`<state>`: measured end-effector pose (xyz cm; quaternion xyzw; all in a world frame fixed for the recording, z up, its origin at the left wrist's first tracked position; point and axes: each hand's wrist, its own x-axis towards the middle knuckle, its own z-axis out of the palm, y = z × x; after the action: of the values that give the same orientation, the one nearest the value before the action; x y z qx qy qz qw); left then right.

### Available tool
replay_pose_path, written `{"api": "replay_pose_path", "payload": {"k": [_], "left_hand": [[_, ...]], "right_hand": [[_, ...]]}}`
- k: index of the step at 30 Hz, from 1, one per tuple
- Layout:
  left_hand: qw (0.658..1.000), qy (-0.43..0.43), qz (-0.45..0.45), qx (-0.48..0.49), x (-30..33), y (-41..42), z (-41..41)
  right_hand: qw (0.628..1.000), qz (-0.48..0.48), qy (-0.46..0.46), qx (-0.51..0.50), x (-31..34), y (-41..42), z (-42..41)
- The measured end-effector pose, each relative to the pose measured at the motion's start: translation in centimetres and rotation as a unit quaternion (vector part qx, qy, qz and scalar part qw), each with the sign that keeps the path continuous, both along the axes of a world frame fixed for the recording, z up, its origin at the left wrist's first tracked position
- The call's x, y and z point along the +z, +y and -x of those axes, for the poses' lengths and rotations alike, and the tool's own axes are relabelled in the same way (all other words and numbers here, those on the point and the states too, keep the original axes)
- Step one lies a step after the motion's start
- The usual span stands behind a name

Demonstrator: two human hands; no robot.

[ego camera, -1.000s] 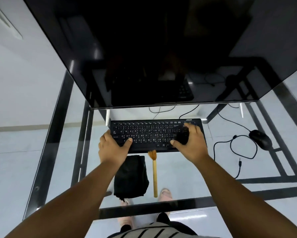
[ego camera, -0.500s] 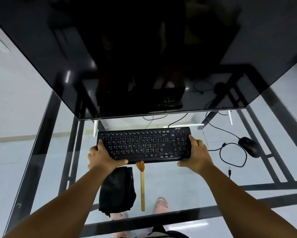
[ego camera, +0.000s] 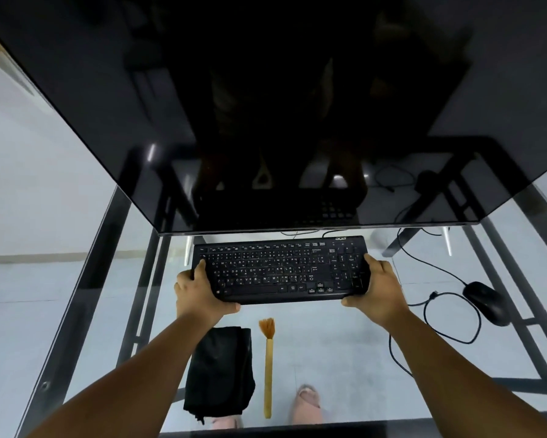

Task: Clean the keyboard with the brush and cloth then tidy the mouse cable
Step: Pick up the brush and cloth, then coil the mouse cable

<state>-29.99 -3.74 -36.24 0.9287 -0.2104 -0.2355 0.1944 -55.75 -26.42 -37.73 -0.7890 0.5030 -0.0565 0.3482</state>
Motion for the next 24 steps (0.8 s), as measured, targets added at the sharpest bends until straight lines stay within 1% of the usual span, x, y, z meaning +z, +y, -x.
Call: {"api": "replay_pose_path", "payload": {"k": [4, 16, 24], "left_hand": [[1.0, -0.014, 0.005, -0.012, -0.4, -0.6, -0.5], [0.999, -0.034, 0.0, -0.007, -0.7, -2.5, -2.1], [0.999, -0.034, -0.008, -0.016, -1.0, -3.4, -2.4]], "right_hand": [[1.0, -0.004, -0.002, -0.002, -0.2, -0.7, -0.6], [1.0, 0.005, -0.016, 0.007, -0.6, -2.7, -2.5], [1.0, 0.008, 0.001, -0.005, -0.8, -3.0, -2.7]]}}
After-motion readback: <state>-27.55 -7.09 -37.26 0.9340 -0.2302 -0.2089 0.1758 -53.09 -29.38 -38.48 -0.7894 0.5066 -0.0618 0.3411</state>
